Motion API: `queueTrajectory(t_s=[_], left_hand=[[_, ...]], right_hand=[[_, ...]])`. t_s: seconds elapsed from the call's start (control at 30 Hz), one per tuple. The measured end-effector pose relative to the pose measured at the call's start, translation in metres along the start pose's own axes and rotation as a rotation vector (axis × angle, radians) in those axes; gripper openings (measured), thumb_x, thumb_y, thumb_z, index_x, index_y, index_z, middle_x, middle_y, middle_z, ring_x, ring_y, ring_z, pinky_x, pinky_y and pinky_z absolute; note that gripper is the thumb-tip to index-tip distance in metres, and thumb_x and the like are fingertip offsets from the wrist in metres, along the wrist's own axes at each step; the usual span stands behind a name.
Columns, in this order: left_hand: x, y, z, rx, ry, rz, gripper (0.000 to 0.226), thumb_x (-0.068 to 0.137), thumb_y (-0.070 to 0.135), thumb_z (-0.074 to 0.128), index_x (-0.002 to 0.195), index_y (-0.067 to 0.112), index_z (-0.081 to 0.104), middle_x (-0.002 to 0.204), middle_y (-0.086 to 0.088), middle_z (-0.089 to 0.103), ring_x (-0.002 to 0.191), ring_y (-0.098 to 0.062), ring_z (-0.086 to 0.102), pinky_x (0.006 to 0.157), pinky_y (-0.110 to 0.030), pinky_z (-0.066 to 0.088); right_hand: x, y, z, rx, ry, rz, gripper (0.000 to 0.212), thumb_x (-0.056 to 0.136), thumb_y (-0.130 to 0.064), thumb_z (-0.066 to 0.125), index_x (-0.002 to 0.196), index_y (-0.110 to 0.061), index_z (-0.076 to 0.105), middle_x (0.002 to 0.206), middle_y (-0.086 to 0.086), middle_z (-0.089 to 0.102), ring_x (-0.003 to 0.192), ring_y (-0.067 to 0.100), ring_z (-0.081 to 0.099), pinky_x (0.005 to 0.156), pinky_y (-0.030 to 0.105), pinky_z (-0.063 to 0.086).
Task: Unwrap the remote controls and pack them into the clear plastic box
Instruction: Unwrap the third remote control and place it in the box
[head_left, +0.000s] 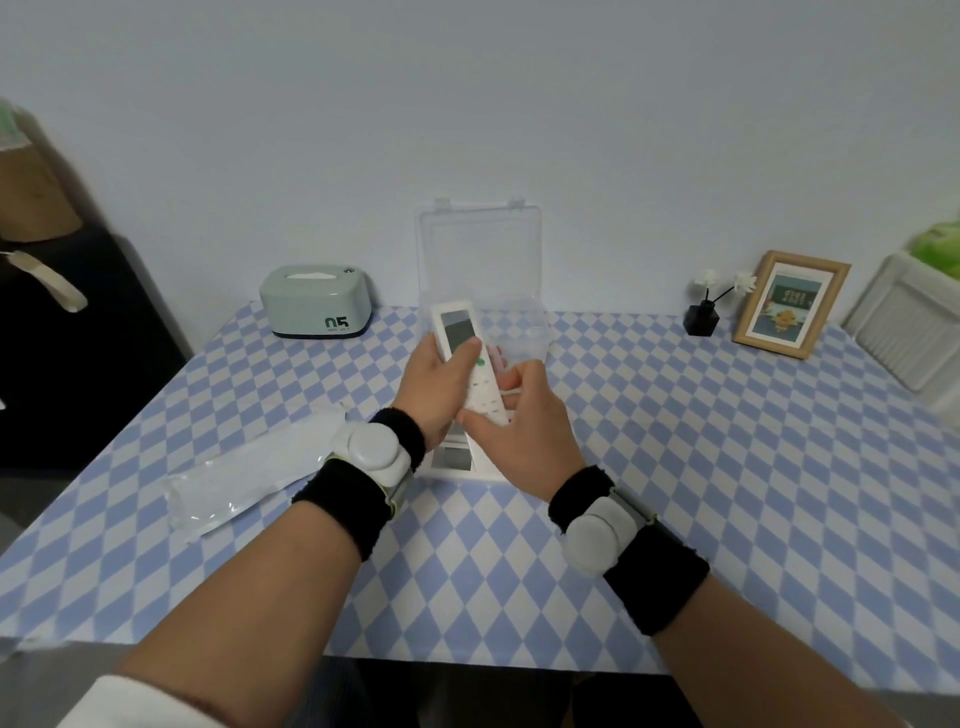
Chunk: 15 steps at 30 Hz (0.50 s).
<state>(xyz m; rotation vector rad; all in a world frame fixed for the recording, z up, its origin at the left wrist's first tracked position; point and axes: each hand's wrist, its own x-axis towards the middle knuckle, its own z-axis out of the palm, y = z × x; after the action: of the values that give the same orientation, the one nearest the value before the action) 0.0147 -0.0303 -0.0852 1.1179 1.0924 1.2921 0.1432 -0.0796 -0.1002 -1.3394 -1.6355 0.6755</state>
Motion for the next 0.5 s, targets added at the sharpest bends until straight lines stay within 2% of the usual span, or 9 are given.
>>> queueTrajectory(t_s=[0.13,0.23,0.3,0.4,0.5], left_hand=[[0.003,0.005,-0.007,-0.156,0.105,-0.054,0.024,0.105,0.01,0.048,0.112,-0.007,0.062,0.099,-0.024,0.07,0.086,-0.024,0.077,0.076,-0.042,0.065],[0.004,0.004,-0.008,-0.093,0.155,-0.009,0.02,0.104,0.009,0.047,0.098,0.001,0.064,0.084,-0.012,0.074,0.08,-0.022,0.077,0.083,-0.051,0.063],[0.006,0.003,-0.011,-0.09,0.218,0.013,0.019,0.104,0.009,0.047,0.096,0.004,0.063,0.078,-0.006,0.074,0.074,-0.02,0.076,0.082,-0.054,0.063],[0.007,0.002,-0.015,-0.08,0.294,0.009,0.023,0.102,0.01,0.048,0.115,-0.007,0.056,0.092,-0.015,0.073,0.076,-0.023,0.077,0.073,-0.048,0.065],[0.009,0.003,-0.015,-0.109,0.319,-0.01,0.036,0.101,0.01,0.049,0.129,-0.013,0.049,0.11,-0.029,0.072,0.08,-0.03,0.076,0.068,-0.042,0.063]], right_hand=[[-0.002,0.009,-0.01,-0.041,-0.278,0.088,0.072,0.07,-0.042,0.088,0.115,-0.019,0.037,0.11,-0.004,0.064,0.096,0.009,0.067,0.074,0.032,0.061],[-0.004,0.011,-0.015,-0.116,-0.433,0.108,0.072,0.071,-0.041,0.088,0.125,-0.021,0.045,0.118,-0.009,0.065,0.103,0.004,0.063,0.085,0.027,0.058],[-0.003,0.01,-0.016,-0.238,-0.449,0.045,0.059,0.078,-0.036,0.084,0.126,-0.02,0.055,0.117,-0.007,0.068,0.101,0.007,0.065,0.085,0.026,0.055],[0.001,0.005,-0.017,-0.367,-0.403,-0.039,0.025,0.091,-0.031,0.071,0.107,-0.012,0.071,0.103,-0.001,0.075,0.089,0.015,0.068,0.076,0.029,0.055],[0.002,0.005,-0.017,-0.45,-0.389,-0.109,0.029,0.098,-0.026,0.062,0.087,-0.001,0.07,0.08,0.001,0.067,0.075,0.021,0.059,0.067,0.031,0.044]])
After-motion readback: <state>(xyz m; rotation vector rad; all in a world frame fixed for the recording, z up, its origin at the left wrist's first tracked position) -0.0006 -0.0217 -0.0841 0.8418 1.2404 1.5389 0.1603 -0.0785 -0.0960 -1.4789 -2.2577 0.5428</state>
